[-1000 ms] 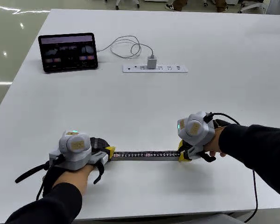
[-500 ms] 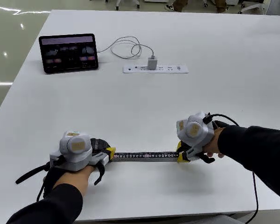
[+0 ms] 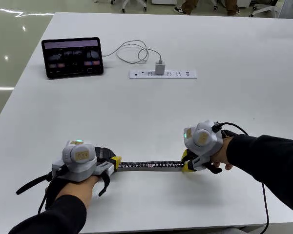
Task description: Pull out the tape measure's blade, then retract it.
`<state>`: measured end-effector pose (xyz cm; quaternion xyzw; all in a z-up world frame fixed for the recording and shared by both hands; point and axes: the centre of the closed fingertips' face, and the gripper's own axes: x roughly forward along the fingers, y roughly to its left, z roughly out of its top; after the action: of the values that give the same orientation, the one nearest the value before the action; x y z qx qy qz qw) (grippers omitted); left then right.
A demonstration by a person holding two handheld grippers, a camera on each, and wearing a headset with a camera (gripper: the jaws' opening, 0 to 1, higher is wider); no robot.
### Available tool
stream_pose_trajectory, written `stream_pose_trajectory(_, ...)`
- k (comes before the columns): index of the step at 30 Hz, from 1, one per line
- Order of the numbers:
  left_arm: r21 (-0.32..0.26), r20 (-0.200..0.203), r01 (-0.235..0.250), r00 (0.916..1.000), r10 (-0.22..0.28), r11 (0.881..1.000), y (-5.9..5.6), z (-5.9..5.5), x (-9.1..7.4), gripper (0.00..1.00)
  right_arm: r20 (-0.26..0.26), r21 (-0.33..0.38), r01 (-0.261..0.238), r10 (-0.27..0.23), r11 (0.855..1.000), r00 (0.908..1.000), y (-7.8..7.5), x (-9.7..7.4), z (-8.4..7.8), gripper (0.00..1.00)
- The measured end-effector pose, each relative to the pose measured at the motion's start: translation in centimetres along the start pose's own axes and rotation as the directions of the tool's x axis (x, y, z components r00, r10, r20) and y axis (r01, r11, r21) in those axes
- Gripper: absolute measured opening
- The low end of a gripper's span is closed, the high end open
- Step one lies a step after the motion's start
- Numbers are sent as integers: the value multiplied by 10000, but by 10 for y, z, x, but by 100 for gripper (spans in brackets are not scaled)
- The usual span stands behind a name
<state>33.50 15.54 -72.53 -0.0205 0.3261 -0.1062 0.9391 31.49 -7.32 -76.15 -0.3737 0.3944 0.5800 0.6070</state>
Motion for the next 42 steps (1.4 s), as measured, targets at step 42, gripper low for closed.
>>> stream_pose_trajectory(42,-5,12,23,10000,-23,10000,0,0,1,61,484,44,51,-53,10000,9988,2,11,26,12)
